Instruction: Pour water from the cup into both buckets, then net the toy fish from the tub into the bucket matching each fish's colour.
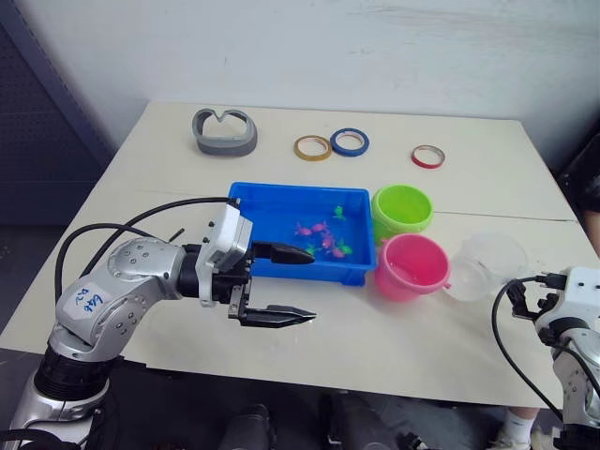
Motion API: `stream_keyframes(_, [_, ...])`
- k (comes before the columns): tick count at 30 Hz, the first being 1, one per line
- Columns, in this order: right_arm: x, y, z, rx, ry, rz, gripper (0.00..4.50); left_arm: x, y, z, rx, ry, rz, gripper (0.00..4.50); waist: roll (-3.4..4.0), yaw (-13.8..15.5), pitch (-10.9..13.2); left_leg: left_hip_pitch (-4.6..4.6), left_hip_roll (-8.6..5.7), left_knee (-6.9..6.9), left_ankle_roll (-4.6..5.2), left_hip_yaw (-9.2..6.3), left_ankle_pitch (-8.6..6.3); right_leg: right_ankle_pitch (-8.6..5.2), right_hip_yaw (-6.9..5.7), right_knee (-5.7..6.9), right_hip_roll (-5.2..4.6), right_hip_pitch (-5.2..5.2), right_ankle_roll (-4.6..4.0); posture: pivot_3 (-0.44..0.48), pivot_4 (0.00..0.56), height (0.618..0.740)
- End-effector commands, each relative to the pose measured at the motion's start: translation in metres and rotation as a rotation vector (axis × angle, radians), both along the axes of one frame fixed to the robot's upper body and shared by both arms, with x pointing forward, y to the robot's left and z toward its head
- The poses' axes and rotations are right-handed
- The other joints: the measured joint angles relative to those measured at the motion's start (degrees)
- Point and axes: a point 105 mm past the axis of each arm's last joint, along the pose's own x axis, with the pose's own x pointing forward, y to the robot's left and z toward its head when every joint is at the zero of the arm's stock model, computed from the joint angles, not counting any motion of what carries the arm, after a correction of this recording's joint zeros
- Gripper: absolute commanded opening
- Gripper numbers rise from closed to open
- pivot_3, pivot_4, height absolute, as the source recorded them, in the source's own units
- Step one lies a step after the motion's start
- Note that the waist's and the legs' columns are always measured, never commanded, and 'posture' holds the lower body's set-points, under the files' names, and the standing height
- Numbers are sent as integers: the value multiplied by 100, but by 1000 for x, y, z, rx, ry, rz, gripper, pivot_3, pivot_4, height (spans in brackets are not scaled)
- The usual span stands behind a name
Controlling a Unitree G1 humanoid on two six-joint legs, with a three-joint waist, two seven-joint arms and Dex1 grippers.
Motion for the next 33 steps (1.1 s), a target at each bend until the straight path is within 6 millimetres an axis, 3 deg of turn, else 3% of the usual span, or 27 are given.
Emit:
stream_keyframes(1, [5,-4,8,-22,-40,2,4500,-1,2,10,0,-60,9,4429,1,0,0,0,0,-1,0,0,0,0,0,-1,0,0,0,0,150,740])
stream_keyframes(6, [11,-4,5,18,-64,17,4500,-1,3,10,2,-63,16,4429,1,-2,1,-1,0,-1,1,0,0,0,0,-3,0,0,0,0,150,740])
stream_keyframes(8, [13,-4,5,31,-74,23,3978,-1,3,10,2,-64,17,4500,2,-6,1,-1,0,-2,1,1,0,0,0,-3,0,0,0,0,150,740])
stream_keyframes(10, [14,-5,5,38,-77,24,3215,-2,3,10,3,-64,18,4500,2,-2,1,-1,0,-2,1,0,0,0,0,-3,0,0,0,0,150,740])
stream_keyframes(16, [19,-1,4,85,-116,53,282,-1,4,10,2,-62,28,4500,3,-1,2,-2,0,-2,2,0,0,0,0,-5,0,0,0,0,150,740])
stream_keyframes(17, [19,0,5,88,-124,56,133,-1,4,10,0,-58,31,4500,2,-1,2,-2,0,-2,2,0,0,0,0,-6,0,0,0,0,150,740])
stream_keyframes(20, [19,1,13,92,-168,64,133,1,5,11,-13,-45,41,4500,3,-1,2,-2,0,-2,2,0,0,0,-1,-5,0,0,0,0,150,740])
stream_keyframes(24, [15,-1,41,39,-248,71,133,5,8,11,-24,-26,52,4500,18,0,11,-2,0,-3,2,0,0,0,-1,-6,-1,0,0,0,150,740])
stream_keyframes(33, [13,22,104,-306,-273,225,133,13,10,6,-23,-3,59,4500,24,2,15,-3,0,-5,1,0,0,0,-1,-8,0,-2,1,0,150,740])
